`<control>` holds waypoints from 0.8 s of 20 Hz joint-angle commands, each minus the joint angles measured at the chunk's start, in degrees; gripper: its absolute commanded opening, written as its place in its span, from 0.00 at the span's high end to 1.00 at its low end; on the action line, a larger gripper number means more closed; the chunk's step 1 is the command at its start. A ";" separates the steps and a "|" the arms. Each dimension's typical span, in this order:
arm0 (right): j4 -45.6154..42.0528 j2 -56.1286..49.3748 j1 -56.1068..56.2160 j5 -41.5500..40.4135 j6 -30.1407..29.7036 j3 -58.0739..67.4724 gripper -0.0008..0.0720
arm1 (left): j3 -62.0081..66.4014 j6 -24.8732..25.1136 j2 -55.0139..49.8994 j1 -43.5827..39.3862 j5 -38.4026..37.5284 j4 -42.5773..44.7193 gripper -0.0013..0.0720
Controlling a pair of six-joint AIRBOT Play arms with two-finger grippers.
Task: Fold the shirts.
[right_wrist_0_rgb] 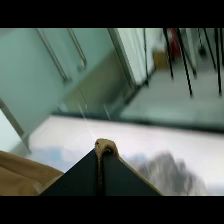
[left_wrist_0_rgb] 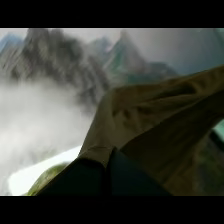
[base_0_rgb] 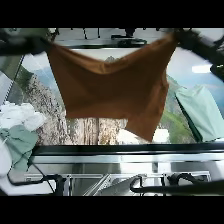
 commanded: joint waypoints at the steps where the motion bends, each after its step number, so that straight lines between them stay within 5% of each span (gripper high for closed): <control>1: 0.37 14.73 -0.50 0.24 -1.18 0.96 0.96 | -0.04 1.36 16.44 0.07 5.29 -10.08 0.97; 4: -8.15 25.07 -2.01 -6.32 1.79 0.96 0.94 | -0.07 1.33 28.59 0.07 9.38 -9.38 0.97; 6: -14.38 29.86 -2.47 -10.05 5.92 0.96 0.83 | -0.07 1.05 35.36 0.04 11.63 -3.82 0.97; 7: -16.50 31.39 -2.45 -11.21 7.02 0.96 0.96 | -0.09 -0.35 38.05 0.04 12.87 0.81 0.97; 9: -19.58 32.79 -2.45 -13.64 7.15 0.96 0.96 | -0.09 -4.13 41.29 0.04 13.84 12.72 0.97; 11: -21.38 31.95 -2.45 -14.47 7.37 0.94 0.96 | -0.33 -5.62 41.24 -0.11 11.74 20.98 0.97; 16: -21.99 17.79 -2.49 -5.01 12.92 0.74 0.96 | -9.64 -4.00 29.42 -0.11 6.67 18.45 0.97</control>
